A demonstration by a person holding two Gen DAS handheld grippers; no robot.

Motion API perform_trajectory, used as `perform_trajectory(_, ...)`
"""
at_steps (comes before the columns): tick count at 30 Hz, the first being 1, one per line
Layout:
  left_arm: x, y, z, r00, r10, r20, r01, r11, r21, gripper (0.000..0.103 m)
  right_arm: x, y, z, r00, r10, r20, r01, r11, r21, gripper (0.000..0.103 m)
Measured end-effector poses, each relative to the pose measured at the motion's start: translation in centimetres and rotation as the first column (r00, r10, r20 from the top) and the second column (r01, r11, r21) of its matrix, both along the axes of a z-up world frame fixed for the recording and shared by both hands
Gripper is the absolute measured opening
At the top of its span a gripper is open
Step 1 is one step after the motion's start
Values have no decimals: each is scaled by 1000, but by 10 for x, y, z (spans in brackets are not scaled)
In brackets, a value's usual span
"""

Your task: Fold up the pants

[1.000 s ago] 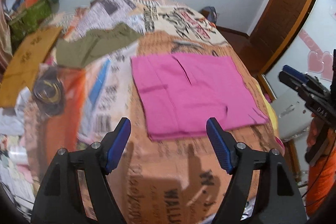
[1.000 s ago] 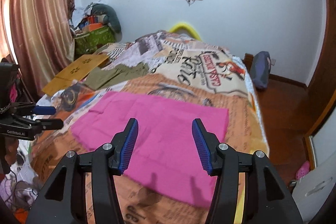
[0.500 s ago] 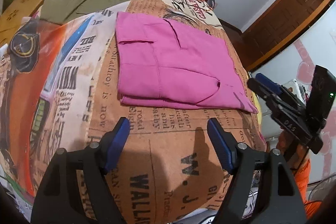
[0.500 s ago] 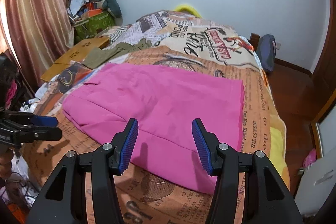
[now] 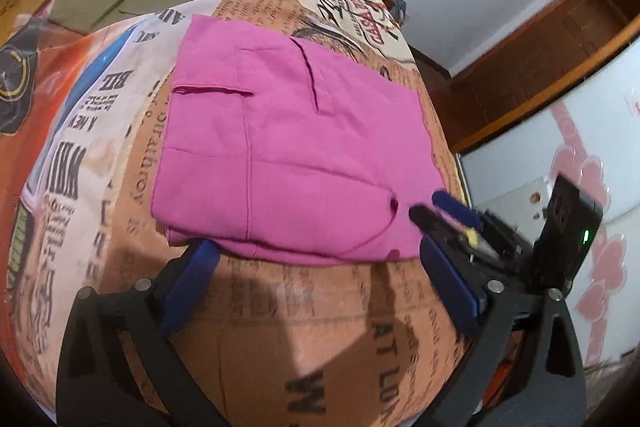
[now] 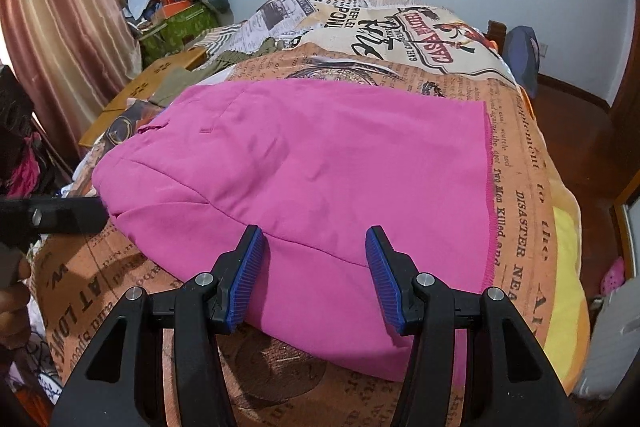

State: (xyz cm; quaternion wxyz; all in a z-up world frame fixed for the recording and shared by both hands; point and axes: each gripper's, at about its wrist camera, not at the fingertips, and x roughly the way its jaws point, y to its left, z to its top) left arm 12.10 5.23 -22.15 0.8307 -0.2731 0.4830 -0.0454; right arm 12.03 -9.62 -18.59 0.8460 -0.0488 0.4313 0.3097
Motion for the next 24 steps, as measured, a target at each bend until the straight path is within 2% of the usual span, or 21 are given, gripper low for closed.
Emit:
perform_trajectory(2, 4, 3, 0, 1000, 27, -2, -27, 1000, -11, 97, 1, 0, -1, 1000, 4, -4, -4, 1000, 2, 49)
perform_trajectory(4, 9, 7, 0, 999, 54, -7, -54, 999, 4, 85, 1, 0, -3, 1000, 6, -15, -6, 1000, 11, 49)
perform_trajectory(8, 21, 18, -2, 994, 105, -27, -105, 994, -12, 72, 4, -2, -6, 999, 9, -40, -8, 999, 31, 49)
perform_trajectory(13, 34, 37, -9, 985, 160, -58, -163, 985, -50, 39, 3, -3, -7, 998, 9, -54, -7, 999, 41, 49)
perform_trajectory(16, 45, 43, -10, 990, 130, -61, -135, 988, -76, 34, 4, -3, -7, 998, 9, -56, -7, 999, 40, 49)
perform_trajectory(17, 48, 44, -10, 991, 121, -60, -125, 990, -72, 32, 4, -3, -7, 998, 9, -56, -7, 999, 42, 49)
perform_trajectory(18, 49, 45, -9, 991, 120, -59, -124, 990, -65, 25, 4, -3, -7, 998, 9, -58, -6, 999, 44, 49)
perform_trajectory(21, 53, 44, -5, 993, 105, -46, -106, 994, -25, 20, 5, -3, -7, 998, 7, -64, -4, 999, 45, 49)
perform_trajectory(24, 49, 33, 7, 997, 74, 1, -74, 993, 88, 14, 4, -1, -5, 998, 6, -57, -5, 1000, 28, 49)
